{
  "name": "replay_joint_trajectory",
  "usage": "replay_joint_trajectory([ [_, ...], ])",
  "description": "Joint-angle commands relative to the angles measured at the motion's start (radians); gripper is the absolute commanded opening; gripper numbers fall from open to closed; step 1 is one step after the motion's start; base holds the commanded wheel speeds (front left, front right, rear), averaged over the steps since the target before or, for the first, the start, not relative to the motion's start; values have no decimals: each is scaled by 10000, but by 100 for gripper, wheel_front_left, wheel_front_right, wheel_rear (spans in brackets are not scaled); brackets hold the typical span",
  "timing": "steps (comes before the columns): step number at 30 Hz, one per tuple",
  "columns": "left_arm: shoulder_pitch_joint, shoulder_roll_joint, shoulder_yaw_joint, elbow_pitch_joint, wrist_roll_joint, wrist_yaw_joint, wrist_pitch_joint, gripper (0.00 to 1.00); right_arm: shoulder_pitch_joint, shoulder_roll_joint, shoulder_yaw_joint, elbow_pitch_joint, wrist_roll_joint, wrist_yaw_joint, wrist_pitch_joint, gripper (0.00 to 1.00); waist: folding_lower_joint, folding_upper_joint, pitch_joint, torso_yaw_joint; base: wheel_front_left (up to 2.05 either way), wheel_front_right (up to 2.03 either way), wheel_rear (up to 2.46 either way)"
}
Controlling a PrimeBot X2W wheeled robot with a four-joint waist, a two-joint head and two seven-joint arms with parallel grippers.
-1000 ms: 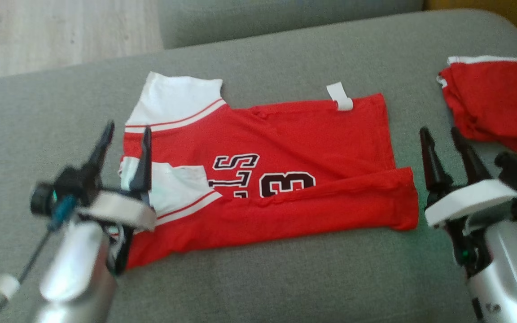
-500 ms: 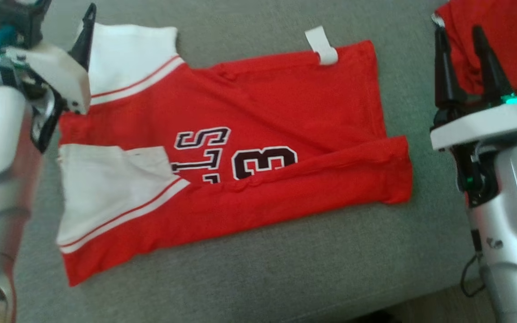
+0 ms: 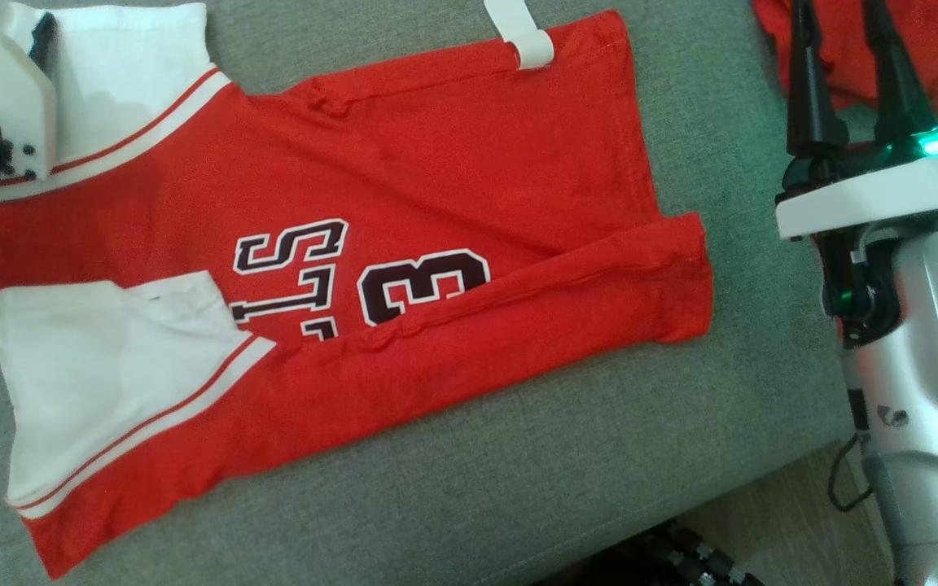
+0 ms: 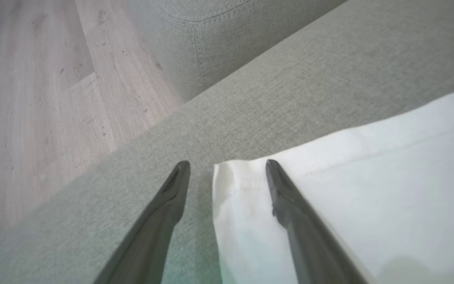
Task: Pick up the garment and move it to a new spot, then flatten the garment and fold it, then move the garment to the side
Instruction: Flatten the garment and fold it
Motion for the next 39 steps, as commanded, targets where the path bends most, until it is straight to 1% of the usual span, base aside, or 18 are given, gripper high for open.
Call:
replay_joint_trajectory([
  [1,-488,461,187,-104,-79,19,92,100,-148,57,163,-292,32,-7,-106,100,-1,0,18,-14,0,0,0],
  [5,-545,334,-32,265,-418,18,555,100,-174,36,146,-220,25,-7,-123,100,-1,0,34,5,0,0,0],
  [7,-490,207,-121,386,-780,18,966,100,-211,24,142,-192,4,-7,-110,100,-1,0,24,18,0,0,0],
  [8,-441,144,-164,409,-1024,18,1212,69,-231,11,148,-178,-19,-7,-98,100,-1,0,10,27,0,0,0],
  [9,-396,100,-218,383,-1266,18,1426,28,-255,-8,152,-166,-46,-7,-81,100,-1,0,-6,38,0,0,0],
  [10,-349,72,-291,313,-1491,18,1597,0,-279,-34,146,-150,-71,-7,-67,100,-1,0,-34,59,0,0,0],
  [13,-223,87,-495,1,-2056,18,1762,0,-329,-150,87,-86,-119,-7,-24,100,-1,0,-166,174,0,0,0],
  [17,-173,122,-681,-343,-2367,18,1136,0,-390,-396,65,1,-162,-7,116,100,-1,0,-443,480,0,0,0],
  [21,-173,-46,-852,-762,-2400,18,-120,0,-490,-737,64,87,-70,-7,358,100,-1,0,-810,973,0,0,0],
  [23,-219,-159,-883,-960,-2296,18,-908,0,-556,-917,73,150,32,-7,517,100,-1,0,-977,1265,0,0,0],
  [24,-222,-301,-915,-1157,-2191,18,-1616,0,-614,-1107,142,247,111,-7,697,100,-1,0,-1138,1560,0,0,0],
  [29,-12,-572,-1279,-1835,-1995,18,-2708,0,-700,-1593,418,833,439,-7,1255,100,-1,0,-1465,2272,0,0,0],
  [33,275,-674,-1602,-2558,-1931,18,-3094,0,-777,-1951,759,1634,607,-7,1700,100,-1,0,-1575,2789,0,0,0],
  [36,527,-650,-1773,-3133,-1930,18,-3108,0,-915,-2146,1141,2290,851,-7,2074,100,-1,0,-1561,3102,0,0,0],
  [37,527,-650,-1773,-3133,-1930,18,-3108,0,-915,-2146,1141,2290,851,-7,2074,100,-1,0,-1561,3102,0,0,0],
  [39,692,-625,-1857,-3508,-1920,43,-3075,0,-1016,-2231,1373,2686,1145,-7,2284,100,-1,0,-1522,3295,0,0,0],
])
